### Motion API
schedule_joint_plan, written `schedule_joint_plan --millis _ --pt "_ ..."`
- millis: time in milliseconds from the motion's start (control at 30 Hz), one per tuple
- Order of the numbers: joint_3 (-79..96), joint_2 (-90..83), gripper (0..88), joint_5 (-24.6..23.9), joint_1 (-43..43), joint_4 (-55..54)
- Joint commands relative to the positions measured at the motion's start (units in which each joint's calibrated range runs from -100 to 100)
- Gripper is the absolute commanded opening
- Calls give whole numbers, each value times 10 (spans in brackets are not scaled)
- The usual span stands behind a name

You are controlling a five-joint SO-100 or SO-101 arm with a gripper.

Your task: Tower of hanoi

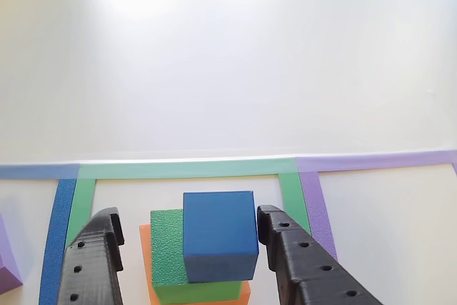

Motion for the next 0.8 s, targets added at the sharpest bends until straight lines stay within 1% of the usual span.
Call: schedule_joint_plan --millis 0,767 --pt "-22 5 169 0 0 -21" --pt "-17 12 60 0 -22 -36"
